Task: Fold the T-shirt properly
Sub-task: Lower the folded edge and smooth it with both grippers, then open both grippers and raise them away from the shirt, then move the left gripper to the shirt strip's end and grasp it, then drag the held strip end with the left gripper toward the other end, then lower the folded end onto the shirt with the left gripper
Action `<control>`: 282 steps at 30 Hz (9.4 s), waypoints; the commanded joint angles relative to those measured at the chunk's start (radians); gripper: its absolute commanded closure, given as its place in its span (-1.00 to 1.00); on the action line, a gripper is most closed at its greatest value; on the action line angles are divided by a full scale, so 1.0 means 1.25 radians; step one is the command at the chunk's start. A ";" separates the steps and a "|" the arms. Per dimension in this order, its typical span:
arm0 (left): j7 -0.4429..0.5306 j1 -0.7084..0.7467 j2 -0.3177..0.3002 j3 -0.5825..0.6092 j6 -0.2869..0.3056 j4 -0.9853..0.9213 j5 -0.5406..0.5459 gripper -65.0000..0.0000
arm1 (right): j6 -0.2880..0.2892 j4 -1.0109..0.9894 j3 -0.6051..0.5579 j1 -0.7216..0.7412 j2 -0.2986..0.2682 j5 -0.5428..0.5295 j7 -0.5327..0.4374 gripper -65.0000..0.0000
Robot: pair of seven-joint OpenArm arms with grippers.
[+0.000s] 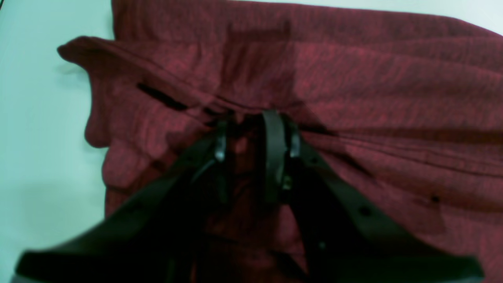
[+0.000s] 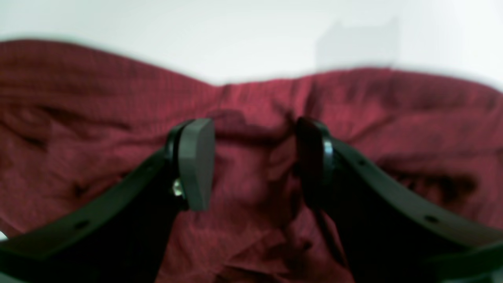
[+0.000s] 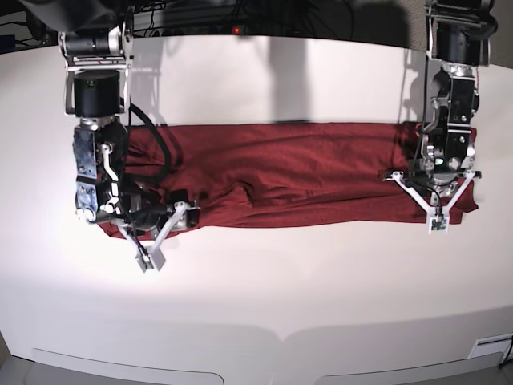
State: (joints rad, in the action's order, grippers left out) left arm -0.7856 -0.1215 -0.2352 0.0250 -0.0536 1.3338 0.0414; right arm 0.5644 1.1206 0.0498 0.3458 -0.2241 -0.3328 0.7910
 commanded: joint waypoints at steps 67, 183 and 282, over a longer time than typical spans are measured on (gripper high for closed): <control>-0.079 -0.054 -0.172 -0.005 0.062 0.215 -0.073 -0.40 | 0.107 0.831 0.002 -0.568 -0.034 -0.051 0.029 -0.02; -0.449 -0.237 -0.175 -0.164 0.601 -0.519 1.154 1.00 | 0.107 0.988 0.002 -0.652 0.059 -0.035 0.013 -0.02; -0.278 -0.407 0.300 0.117 0.601 -0.360 0.413 0.14 | 0.107 0.974 0.002 -0.605 0.078 -0.035 0.032 -0.02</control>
State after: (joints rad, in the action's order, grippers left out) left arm -1.1481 -0.6003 0.1352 0.1719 0.6895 0.8680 0.5259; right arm 0.6964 2.3249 0.0513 -0.4133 -0.1268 -0.3622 0.8539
